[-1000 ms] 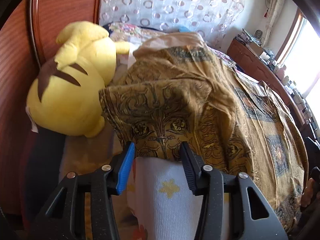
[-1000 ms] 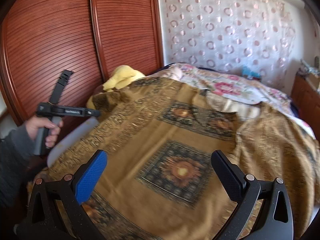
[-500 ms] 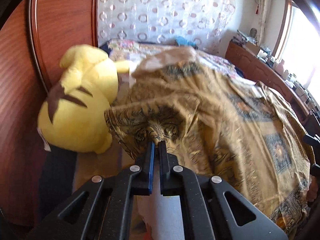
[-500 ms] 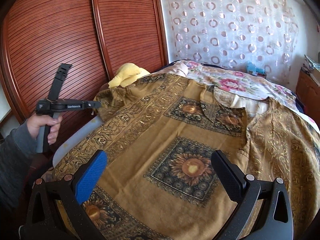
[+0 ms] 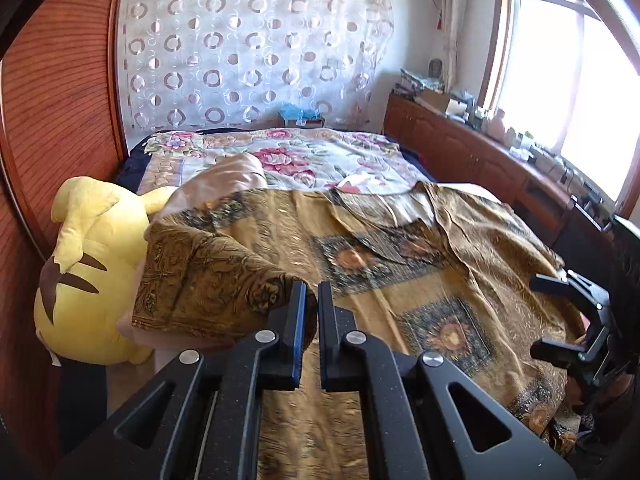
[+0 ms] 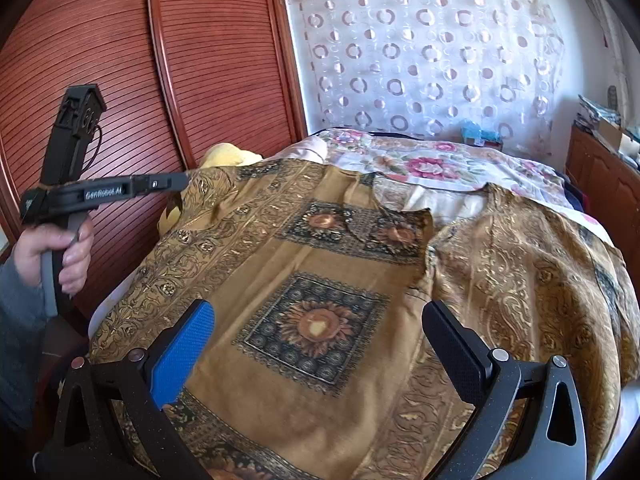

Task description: Fold small clothes

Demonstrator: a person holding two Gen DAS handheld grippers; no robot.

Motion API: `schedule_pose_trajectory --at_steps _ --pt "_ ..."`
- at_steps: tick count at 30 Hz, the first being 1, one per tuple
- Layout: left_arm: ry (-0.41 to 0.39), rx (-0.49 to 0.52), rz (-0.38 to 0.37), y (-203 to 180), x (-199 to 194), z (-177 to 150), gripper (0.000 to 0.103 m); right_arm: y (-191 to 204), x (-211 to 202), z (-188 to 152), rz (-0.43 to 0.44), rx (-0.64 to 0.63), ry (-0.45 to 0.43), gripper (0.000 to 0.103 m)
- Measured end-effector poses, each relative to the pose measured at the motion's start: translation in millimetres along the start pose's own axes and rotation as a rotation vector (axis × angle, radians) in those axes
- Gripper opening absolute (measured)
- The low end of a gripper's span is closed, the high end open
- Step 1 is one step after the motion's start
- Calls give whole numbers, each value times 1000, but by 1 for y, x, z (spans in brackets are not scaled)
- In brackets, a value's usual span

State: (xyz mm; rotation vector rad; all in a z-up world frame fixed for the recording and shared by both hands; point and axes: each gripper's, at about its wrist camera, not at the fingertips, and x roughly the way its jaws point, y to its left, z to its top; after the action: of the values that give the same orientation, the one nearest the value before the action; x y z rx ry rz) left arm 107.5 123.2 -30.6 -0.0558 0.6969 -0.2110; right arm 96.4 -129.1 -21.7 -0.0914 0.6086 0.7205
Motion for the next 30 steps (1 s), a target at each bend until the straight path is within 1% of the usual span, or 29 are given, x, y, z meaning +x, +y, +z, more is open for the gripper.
schedule_pose_trajectory --at_steps 1,3,4,7,8,10,12,13,15,17,20,24,25,27,28,30 --pt "2 7 -6 -5 -1 -2 6 -1 0 -1 -1 3 0 103" --pt "-3 12 -13 -9 -4 -6 16 -2 1 -1 -2 10 2 103" --pt "-9 15 -15 -10 -7 -7 19 -2 1 -1 -2 13 3 103" --pt "-42 24 1 -16 -20 -13 36 1 3 0 0 18 7 103" --pt "-55 26 16 -17 -26 -15 41 4 3 0 1 17 8 103" --pt "-81 23 62 -15 -38 -21 47 6 2 1 4 11 9 103" --pt "-98 19 102 -11 -47 -26 61 11 5 3 6 -3 11 103" --pt "-106 14 115 -10 -50 -29 65 11 5 4 13 -12 13 103" --pt "-123 -6 145 -2 -59 -36 77 13 8 10 19 -35 15 103" --pt "-139 -33 168 8 -69 -43 79 18 13 18 41 -59 9 103" --pt "-163 -68 209 18 -79 -48 80 32 26 34 68 -98 7 103" --pt "-197 -106 241 33 -96 -55 80 51 52 53 121 -159 23 99" --pt "-202 -111 248 34 -99 -56 80 55 59 58 141 -172 27 99" --pt "-220 -130 263 40 -101 -59 80 64 76 69 225 -189 27 98" --pt "-225 -138 276 42 -102 -62 80 68 84 73 237 -194 30 98" --pt "-229 -149 297 46 -101 -68 80 77 103 79 249 -217 36 94"
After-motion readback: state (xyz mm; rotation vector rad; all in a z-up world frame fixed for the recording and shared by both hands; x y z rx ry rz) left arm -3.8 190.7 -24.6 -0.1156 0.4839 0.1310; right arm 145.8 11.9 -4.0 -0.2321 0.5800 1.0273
